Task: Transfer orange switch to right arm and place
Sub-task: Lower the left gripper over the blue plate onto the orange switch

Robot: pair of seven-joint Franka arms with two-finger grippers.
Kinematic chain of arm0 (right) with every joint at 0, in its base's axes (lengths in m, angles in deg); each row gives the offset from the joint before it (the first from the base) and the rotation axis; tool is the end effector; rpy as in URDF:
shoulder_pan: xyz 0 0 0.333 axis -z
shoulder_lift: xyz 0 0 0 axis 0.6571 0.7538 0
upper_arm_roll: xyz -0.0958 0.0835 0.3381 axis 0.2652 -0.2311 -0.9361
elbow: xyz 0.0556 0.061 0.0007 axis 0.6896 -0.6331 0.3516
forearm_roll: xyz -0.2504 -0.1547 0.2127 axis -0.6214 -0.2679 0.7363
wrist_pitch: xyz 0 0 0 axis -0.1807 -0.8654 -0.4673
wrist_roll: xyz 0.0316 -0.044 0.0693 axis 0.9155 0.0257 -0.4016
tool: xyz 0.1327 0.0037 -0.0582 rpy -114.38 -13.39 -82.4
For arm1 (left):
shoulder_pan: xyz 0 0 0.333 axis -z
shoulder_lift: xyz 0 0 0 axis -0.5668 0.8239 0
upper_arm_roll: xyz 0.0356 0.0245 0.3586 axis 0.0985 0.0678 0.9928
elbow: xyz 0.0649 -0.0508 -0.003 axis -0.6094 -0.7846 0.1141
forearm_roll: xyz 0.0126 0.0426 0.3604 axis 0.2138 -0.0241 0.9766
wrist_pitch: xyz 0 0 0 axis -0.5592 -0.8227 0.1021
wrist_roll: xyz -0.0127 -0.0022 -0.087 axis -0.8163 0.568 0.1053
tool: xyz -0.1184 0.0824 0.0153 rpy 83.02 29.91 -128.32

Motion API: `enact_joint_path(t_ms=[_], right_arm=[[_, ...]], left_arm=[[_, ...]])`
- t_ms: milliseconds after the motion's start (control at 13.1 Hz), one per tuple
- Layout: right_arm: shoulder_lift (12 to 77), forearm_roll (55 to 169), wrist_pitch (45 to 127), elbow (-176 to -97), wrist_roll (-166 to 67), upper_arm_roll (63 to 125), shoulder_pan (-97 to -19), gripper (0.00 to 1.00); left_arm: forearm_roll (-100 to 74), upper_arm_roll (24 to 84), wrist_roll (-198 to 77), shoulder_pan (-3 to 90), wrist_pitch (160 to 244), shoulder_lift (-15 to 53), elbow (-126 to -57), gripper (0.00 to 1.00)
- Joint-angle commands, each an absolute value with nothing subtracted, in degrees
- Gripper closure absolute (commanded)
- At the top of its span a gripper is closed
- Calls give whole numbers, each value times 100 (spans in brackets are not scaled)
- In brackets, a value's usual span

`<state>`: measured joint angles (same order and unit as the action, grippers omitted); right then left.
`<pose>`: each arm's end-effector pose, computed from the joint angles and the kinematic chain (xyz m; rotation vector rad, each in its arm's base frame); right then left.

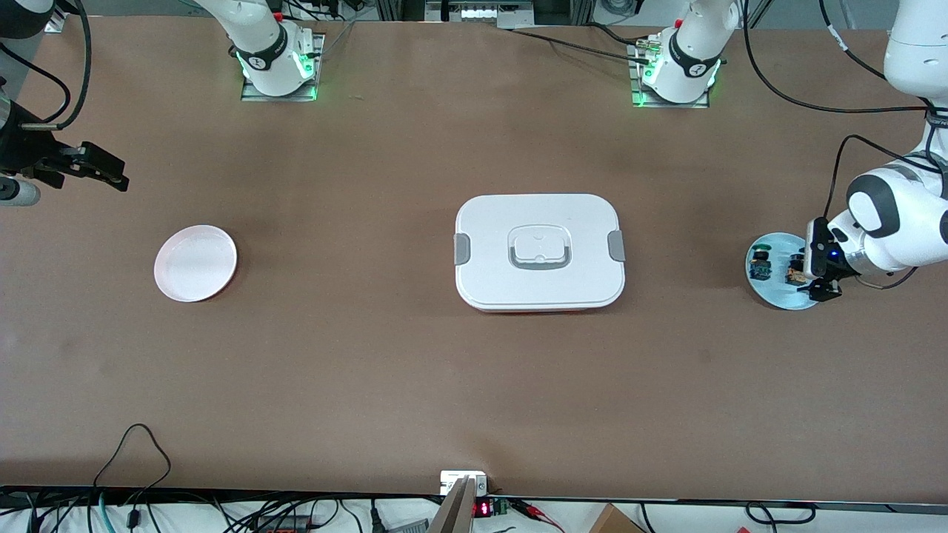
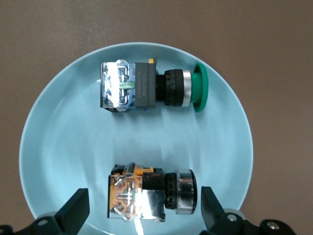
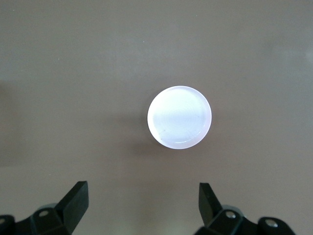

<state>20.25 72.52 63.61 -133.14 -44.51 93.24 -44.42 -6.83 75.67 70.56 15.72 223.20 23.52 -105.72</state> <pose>0.5221 -0.0178 0.5969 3.0988 -0.0341 -0.0600 0.5545 0.2210 0.2087 1.9395 -2.3303 -0.0405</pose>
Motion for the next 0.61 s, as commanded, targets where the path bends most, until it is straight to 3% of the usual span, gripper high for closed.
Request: enact_joint_path(t_ms=[0, 76, 152, 228, 457, 533], right_arm=[[2077, 7341, 6255, -13175, -4485, 9354, -4468, 0], [2077, 7341, 6255, -13175, -4485, 9354, -4477, 0], [2077, 7341, 6255, -13175, -4485, 9354, -4468, 0], [2077, 7341, 6255, -13175, -4485, 9354, -4468, 0], [2077, 7341, 6255, -13175, -4485, 9354, -4468, 0], [2077, 7341, 6255, -13175, -4485, 9354, -4468, 0]], left_arm=[[-877, 7136, 7544, 1134, 22485, 2503, -10505, 5], [-877, 7099, 7684, 1089, 22528, 2530, -10505, 10], [-877, 7090, 7929, 1088, 22590, 2521, -10505, 22], [-877, 7081, 8027, 1080, 22599, 2504, -10487, 39], [-877, 7072, 8063, 1071, 22590, 2477, -10452, 76], [-877, 7072, 8064, 1079, 22590, 2477, -10443, 80]])
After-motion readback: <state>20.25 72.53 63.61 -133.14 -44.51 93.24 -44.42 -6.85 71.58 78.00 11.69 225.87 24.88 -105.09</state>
